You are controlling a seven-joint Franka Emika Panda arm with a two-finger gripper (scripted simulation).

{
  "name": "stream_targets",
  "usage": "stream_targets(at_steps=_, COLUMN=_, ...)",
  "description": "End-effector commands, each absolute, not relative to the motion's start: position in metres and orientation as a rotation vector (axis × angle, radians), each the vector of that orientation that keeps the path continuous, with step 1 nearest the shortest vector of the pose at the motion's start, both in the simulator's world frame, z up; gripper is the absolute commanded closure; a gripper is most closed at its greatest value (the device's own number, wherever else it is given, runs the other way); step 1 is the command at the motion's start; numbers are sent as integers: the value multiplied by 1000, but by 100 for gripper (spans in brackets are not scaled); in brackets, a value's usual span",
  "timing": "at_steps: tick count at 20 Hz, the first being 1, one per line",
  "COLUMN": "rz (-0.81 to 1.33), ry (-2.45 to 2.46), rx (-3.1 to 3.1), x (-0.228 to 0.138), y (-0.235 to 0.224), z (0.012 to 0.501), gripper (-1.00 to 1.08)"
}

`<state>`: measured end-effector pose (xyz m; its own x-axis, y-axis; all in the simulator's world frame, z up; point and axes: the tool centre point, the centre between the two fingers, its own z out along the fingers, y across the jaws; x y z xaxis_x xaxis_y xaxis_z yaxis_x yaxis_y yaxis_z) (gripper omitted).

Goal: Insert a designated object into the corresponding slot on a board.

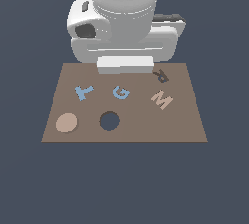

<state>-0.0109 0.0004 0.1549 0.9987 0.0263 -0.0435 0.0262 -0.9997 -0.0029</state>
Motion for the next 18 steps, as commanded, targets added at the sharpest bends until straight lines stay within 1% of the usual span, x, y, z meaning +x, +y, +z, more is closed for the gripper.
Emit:
stream_targets(at_steps=1, rz=68, ry=-41, rx=-3138, x=-11, y=0, z=155, gripper=-92)
stream_targets(at_steps=9, rz=62, ry=-62, rx=-3139, x=-2, y=-18, z=144, gripper=-92)
stream_targets(at_steps=18, rz=41, ry=-126, rx=-3139, x=27, y=-72, z=111, gripper=-92)
